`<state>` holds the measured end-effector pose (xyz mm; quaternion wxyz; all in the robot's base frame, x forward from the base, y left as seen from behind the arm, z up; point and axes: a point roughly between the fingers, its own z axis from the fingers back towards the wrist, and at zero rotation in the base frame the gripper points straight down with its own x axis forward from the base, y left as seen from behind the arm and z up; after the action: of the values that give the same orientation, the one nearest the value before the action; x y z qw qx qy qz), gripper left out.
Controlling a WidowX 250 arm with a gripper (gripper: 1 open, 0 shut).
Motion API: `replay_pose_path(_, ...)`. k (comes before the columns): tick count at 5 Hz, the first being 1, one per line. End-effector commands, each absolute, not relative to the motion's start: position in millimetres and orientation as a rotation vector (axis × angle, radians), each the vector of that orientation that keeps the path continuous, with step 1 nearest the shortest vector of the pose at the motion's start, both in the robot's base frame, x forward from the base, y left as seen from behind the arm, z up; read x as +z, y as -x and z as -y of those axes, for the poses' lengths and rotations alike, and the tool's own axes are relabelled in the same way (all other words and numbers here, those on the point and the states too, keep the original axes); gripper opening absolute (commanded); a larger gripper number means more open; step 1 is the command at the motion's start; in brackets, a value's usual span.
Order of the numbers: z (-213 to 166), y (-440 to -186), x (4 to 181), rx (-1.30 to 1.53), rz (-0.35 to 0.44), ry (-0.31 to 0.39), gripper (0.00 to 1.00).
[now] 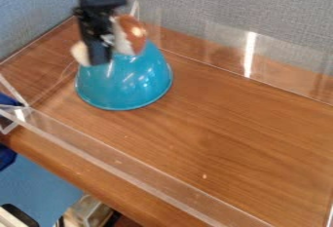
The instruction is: Put the mushroom in the blue bowl
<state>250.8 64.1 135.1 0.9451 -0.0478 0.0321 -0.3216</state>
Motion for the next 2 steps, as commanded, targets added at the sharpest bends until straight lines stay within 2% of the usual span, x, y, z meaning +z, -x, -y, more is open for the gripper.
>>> replay_pose_path(1, -55, -251, 130.7, -0.723, -0.041, 0.056, 0.00)
replay_pose_path(2, -63, -256, 109.4, -0.768, -0.058, 0.063, 0.00)
